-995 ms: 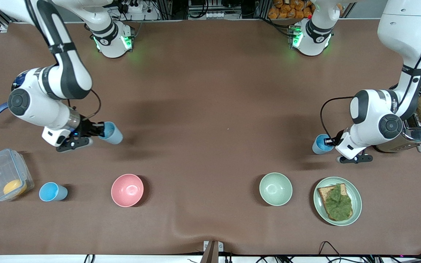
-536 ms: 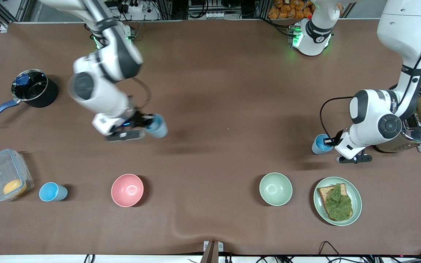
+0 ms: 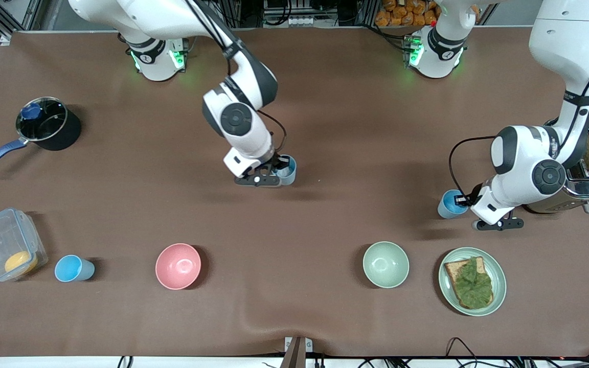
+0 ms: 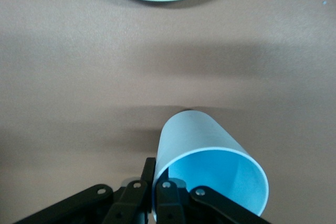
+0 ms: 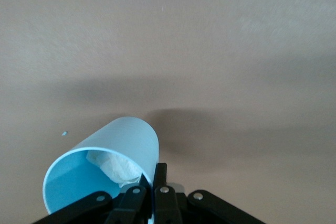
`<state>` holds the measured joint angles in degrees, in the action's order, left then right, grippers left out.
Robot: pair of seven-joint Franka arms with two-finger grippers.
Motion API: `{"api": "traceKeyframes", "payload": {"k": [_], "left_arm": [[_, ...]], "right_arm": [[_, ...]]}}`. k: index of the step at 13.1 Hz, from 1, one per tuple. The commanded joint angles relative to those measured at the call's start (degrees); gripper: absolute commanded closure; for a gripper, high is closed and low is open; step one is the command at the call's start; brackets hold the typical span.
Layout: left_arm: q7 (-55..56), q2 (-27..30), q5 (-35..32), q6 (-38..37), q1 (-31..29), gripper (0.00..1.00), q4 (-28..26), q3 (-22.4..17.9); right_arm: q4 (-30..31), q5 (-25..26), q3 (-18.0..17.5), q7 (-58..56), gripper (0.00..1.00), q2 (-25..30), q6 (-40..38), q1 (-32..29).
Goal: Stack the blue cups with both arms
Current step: 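Carry the cup with the right gripper to the table center, set down, then open the right gripper and withdraw while the left gripper carries its cup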
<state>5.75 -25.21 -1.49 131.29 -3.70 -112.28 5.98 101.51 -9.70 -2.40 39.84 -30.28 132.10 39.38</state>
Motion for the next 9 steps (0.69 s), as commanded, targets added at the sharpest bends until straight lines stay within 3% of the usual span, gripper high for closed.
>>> {"api": "traceKeyframes", "payload": {"k": [1,5,6,8,9], "left_arm": [[2.84,2.35,2.1,-2.96,0.01,1.0,0.74,3.06],[8.92,6.66,2.19,-9.98,-0.17,1.0,2.85,9.82],[9.8,7.36,2.89,-12.0,-0.25,1.0,4.07,11.32],[15.39,11.39,6.66,-18.67,-0.17,1.0,5.75,14.13],[19.35,14.28,6.94,-22.62,-0.17,1.0,6.89,15.71]], "right_arm": [[-1.58,1.79,1.08,4.0,1.0,-1.0,-1.14,1.14],[-1.49,1.88,1.0,8.23,0.96,-2.33,-1.14,2.63],[-1.49,1.88,0.99,9.02,0.76,-2.33,-1.32,2.55],[-1.49,1.79,1.08,9.38,0.1,-2.24,-1.49,2.37],[-1.66,1.79,1.08,9.12,0.0,-2.06,-1.49,2.02]]}}
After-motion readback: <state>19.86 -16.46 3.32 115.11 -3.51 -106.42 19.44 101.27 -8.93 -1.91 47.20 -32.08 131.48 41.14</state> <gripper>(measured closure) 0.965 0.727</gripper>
